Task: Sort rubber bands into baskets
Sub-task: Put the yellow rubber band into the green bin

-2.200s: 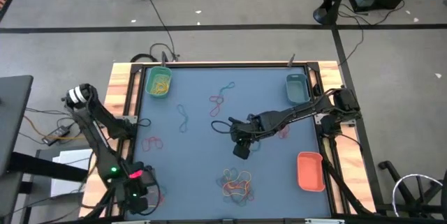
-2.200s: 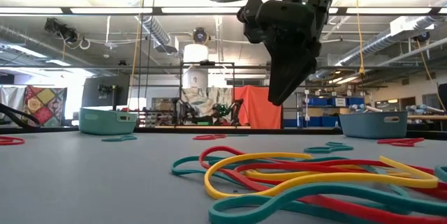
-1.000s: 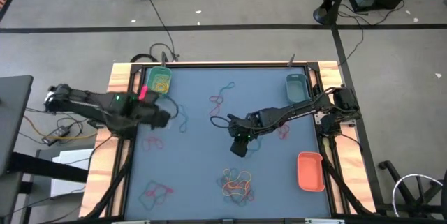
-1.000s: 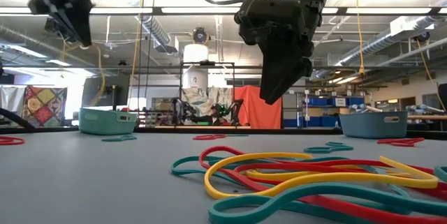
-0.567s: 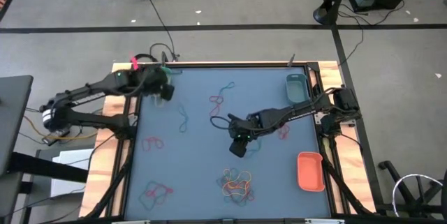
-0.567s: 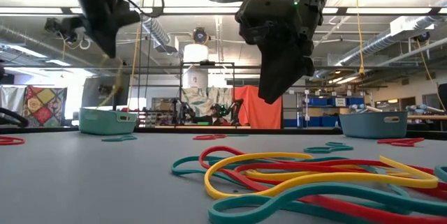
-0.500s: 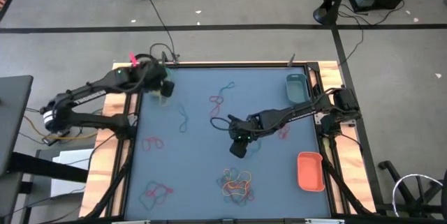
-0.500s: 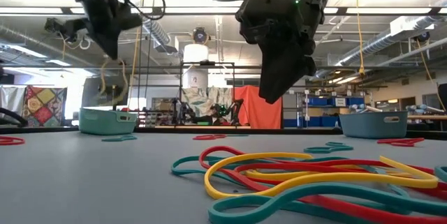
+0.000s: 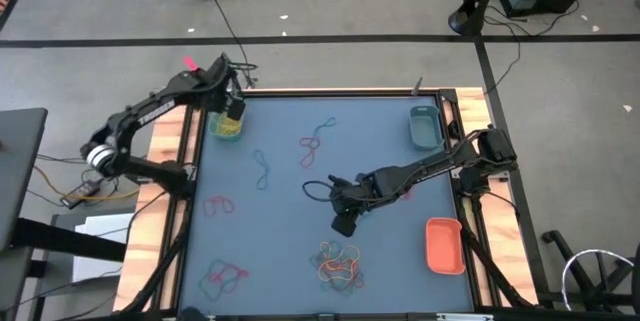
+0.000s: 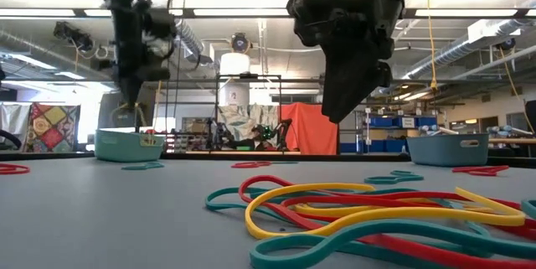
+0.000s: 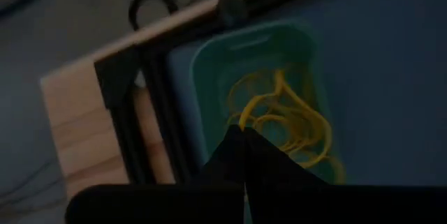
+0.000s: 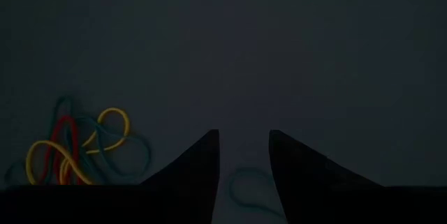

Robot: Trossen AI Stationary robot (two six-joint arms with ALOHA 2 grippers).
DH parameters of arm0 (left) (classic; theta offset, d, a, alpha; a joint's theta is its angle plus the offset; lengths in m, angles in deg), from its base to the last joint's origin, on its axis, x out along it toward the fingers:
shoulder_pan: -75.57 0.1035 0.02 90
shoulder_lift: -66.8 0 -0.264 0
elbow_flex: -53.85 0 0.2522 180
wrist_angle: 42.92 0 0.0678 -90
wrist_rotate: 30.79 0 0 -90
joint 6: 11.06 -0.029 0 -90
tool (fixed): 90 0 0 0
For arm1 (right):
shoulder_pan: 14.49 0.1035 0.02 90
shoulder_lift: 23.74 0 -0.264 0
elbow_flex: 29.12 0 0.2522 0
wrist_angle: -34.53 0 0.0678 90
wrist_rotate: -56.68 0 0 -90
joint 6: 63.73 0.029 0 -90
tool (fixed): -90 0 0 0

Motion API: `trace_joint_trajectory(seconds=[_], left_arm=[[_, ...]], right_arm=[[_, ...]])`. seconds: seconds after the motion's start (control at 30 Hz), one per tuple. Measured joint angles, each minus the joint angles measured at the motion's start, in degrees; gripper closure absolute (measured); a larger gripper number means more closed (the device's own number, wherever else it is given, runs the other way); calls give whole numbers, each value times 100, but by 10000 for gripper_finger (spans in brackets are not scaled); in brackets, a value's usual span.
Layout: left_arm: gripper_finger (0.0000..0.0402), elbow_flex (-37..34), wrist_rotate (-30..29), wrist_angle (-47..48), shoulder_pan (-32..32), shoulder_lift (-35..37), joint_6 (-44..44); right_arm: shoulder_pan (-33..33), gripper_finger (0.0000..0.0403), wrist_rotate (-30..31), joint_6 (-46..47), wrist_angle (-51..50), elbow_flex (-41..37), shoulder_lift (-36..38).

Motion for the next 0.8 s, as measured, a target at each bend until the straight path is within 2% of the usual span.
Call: trace_joint_trajectory(seconds=[0.13,0.3,0.67,0.73,0.8], left_arm=[[401,0,426,-3,294,-447,-169],[389,0,769,-4,338,-738,-202],[286,0,782,-342,316,-407,-373],[271,0,1122,-272,316,-297,-437],[264,0,1741,-226,256,-167,-562]], right_arm=[[14,266,2,208,-3,0,0],[82,266,4,414,-6,0,0],[236,266,13,820,16,0,0],[362,266,108,711,16,0,0],[535,266,187,530,23,0,0]])
